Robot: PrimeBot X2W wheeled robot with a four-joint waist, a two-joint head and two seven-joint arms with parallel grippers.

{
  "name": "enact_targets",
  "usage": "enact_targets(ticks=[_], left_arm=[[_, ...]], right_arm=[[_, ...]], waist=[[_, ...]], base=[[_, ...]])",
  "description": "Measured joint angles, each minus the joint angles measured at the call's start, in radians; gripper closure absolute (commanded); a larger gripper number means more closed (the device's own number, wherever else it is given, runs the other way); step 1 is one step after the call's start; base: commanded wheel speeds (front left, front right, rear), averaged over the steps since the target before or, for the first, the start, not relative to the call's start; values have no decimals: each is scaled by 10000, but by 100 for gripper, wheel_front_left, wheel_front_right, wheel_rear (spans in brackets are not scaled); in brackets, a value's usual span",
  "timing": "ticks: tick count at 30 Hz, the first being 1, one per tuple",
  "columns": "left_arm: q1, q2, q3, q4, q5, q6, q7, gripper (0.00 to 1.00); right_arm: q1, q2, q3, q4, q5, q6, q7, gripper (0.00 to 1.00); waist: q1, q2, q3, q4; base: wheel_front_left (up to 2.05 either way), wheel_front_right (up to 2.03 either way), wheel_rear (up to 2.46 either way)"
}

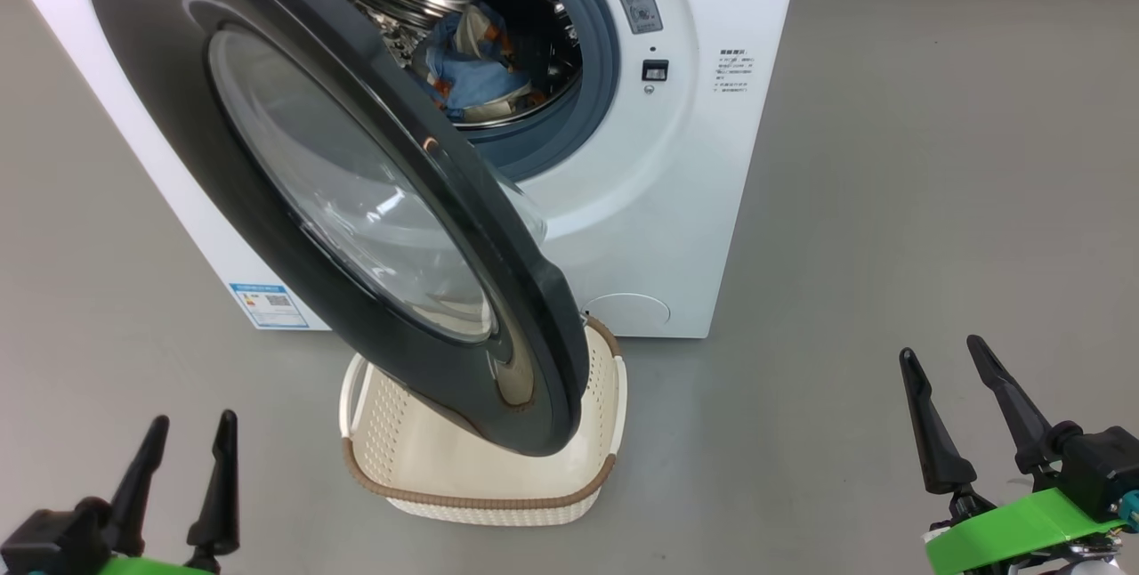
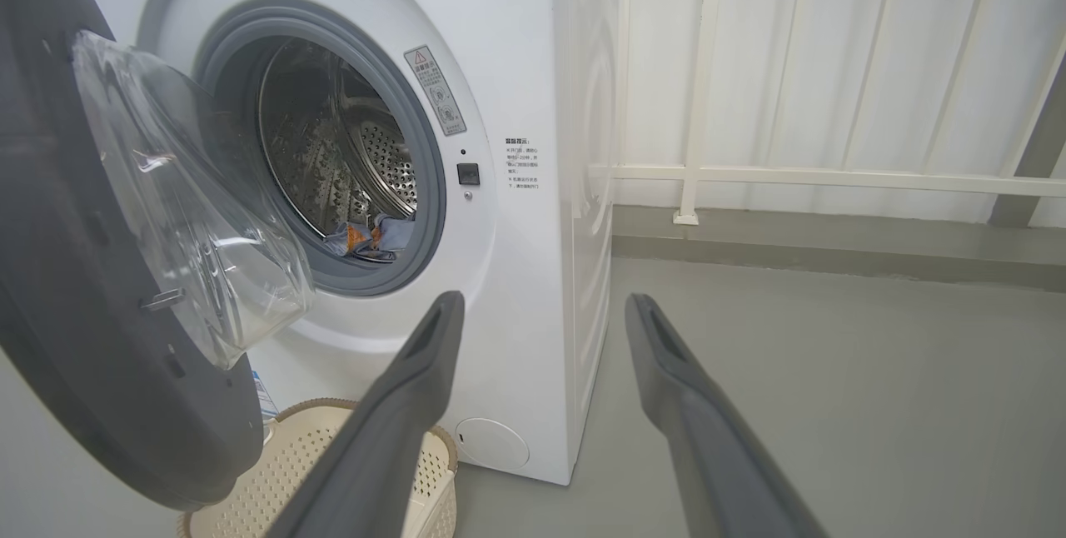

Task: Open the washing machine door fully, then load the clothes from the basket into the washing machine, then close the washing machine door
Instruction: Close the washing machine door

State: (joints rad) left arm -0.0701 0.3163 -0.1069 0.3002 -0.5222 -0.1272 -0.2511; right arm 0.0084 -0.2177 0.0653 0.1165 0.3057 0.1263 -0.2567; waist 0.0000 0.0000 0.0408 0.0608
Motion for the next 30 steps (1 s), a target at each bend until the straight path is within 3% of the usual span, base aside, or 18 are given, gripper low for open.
enact_targets(ticks=[29,30], left_arm=[[101,-211,61,82,232,0,0,0],[104,-228,81,81,234,0,0,0]], right_arm=[[-18,35,15,-10,0,0,0,0],[-25,40,21,-23,0,0,0,22]], waist=[[0,0,74,71],[0,0,71,84]], base=[[0,0,0],[0,0,0]])
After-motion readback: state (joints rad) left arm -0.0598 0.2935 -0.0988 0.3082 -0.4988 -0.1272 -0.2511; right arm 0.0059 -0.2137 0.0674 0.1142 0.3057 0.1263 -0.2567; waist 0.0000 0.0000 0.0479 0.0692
